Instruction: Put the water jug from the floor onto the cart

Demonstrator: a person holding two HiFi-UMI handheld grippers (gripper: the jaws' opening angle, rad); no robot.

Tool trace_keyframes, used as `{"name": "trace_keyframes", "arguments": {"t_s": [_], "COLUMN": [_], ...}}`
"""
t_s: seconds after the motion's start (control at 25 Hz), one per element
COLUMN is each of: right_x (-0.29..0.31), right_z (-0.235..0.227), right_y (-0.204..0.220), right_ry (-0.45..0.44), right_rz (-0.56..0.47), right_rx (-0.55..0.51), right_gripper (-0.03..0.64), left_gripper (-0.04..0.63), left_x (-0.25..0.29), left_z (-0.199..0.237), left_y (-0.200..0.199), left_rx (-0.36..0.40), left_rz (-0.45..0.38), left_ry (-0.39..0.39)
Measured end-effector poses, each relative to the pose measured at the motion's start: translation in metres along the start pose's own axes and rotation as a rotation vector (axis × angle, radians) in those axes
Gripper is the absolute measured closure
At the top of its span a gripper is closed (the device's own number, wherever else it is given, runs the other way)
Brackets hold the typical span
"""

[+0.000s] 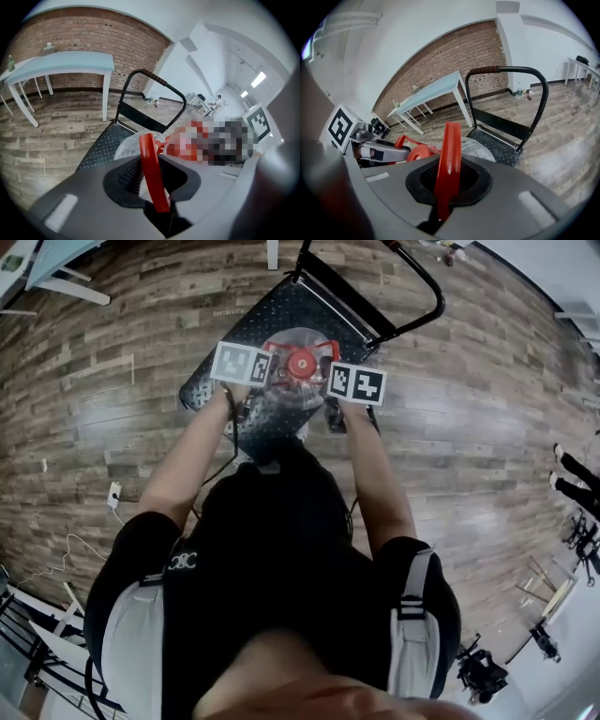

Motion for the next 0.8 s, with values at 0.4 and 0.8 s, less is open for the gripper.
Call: {"name": "trace_keyframes", "arguments": {"t_s": [0.4, 0.8], "right_x": [0.044, 0.097], "right_z": [-0.081, -0.132], "right_y": [-0.065, -0.113], "right_ry": [0.007, 0.006], "right_rz": [0.039, 0.044], "right_rx": [-0.101, -0.135], "right_gripper": [0.6, 0.6], "left_gripper": [0.502, 0.495], "left_x": [0.085, 0.147], "left_z": [-0.007, 0.007], "left_y": [-0.07, -0.121], "left_rx": [0.031, 0.03], "left_rz": [0.03, 0.064], "left_ry": [-0.045, -0.094]}}
Point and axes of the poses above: the fingertips, and each gripper's own axes: x forward along the fingers, z to its left, y out of its underside, the point moved 1 cm from there along -x, backward along the fingers, and after that the axes turned 1 degree about -y, right-handed, at the moved point
